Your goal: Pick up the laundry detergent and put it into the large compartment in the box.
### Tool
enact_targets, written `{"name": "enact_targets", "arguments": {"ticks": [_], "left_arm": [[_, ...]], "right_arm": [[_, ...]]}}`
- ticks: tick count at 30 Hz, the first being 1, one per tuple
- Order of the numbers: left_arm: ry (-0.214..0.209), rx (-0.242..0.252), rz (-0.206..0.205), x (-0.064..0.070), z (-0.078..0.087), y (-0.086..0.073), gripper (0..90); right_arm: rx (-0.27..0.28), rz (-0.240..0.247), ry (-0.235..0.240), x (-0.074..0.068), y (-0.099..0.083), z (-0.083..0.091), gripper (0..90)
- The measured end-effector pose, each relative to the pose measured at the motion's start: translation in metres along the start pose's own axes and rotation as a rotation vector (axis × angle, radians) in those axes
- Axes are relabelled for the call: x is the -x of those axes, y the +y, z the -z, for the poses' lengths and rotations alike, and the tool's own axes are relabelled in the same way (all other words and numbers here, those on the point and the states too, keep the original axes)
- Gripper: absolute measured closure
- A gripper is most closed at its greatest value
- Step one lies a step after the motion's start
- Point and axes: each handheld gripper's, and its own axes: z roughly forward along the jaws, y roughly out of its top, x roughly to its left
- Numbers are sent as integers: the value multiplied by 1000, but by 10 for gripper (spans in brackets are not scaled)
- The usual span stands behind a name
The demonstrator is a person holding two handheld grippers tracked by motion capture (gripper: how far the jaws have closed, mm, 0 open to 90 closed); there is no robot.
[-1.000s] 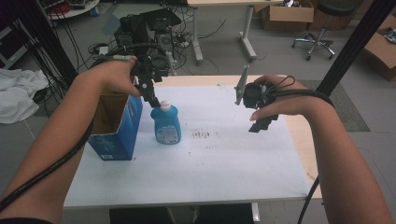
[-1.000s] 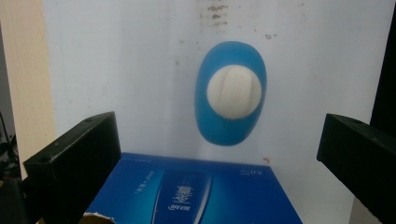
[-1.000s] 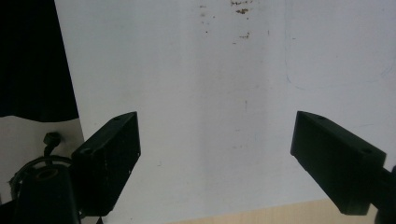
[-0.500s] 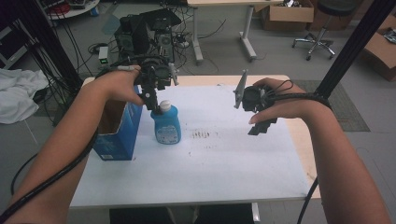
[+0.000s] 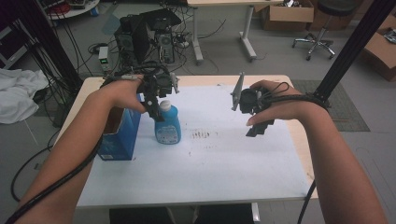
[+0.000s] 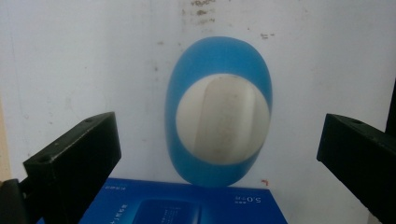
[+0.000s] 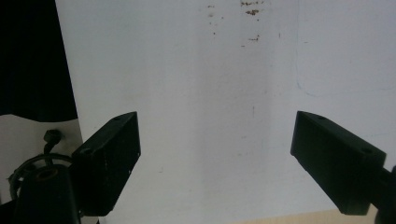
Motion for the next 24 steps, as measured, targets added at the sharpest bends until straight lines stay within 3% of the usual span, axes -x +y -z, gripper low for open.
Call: {"name": "enact_targets", "arguments": {"ticks": [9,24], "left_arm": [[-17,-27,-15,0,-16,6,2],[-10,-41,-34,1,-27,7,7]], "right_arm": [[6,-11,4,-1,-4,-5,161],[15,-7,2,0,-4,-8,161]]}}
